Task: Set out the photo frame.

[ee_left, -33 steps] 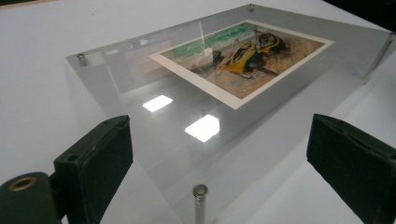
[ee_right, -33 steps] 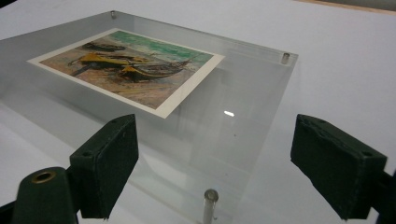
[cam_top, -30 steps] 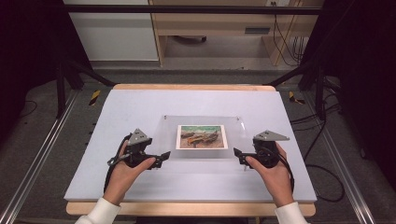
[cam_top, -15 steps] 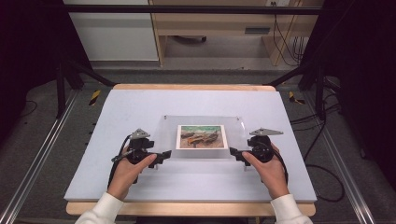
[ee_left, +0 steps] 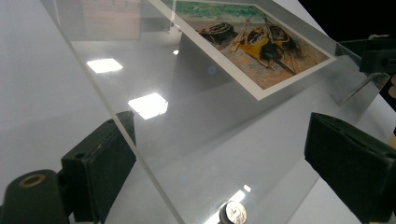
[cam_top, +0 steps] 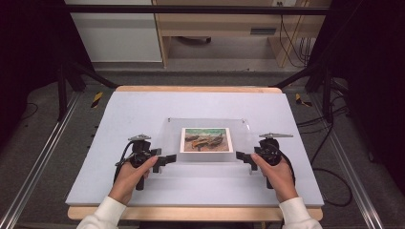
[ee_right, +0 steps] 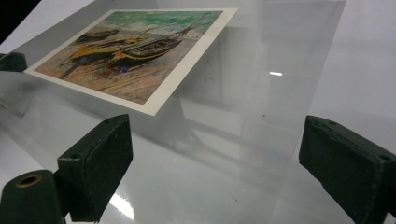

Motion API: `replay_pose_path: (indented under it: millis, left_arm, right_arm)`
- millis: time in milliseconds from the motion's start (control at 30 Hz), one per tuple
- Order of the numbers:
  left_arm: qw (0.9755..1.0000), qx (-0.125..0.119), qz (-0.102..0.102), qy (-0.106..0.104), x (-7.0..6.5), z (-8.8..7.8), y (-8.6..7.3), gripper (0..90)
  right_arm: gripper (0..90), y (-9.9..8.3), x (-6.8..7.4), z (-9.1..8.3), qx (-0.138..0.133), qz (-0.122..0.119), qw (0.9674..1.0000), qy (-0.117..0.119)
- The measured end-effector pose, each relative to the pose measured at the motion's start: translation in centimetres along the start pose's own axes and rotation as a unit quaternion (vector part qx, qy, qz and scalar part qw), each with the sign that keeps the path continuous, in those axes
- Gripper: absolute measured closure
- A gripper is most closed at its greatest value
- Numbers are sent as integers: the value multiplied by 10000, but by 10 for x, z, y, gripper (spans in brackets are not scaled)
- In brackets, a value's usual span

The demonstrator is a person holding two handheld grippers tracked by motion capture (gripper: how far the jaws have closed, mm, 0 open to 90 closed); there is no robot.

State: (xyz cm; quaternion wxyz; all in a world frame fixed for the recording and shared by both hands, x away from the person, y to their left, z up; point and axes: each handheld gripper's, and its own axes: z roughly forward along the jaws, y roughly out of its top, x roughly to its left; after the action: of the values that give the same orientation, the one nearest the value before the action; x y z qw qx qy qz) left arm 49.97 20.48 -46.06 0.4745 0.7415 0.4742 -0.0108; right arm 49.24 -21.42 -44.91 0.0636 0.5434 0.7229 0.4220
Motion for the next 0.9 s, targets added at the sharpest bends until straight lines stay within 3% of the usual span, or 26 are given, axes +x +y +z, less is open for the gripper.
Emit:
replay_pose_path:
  millis: [167,533,700,900]
  left_arm:
    - [10000,-6,2,-62,2,0,0,89]
    - [9999,85,5,-98,4,-4,3,144]
    - [9999,-24,148,2,2,-9,6,166]
    - [9981,-322,401,338,-1,-19,29,271]
  right_arm:
    - [104,-3,-4,1,84,230,9991,342]
    - [121,-3,-3,1,23,177,9995,276]
    - [172,1,0,-4,-137,40,9997,221]
    - [226,17,0,-4,-340,-126,9992,174]
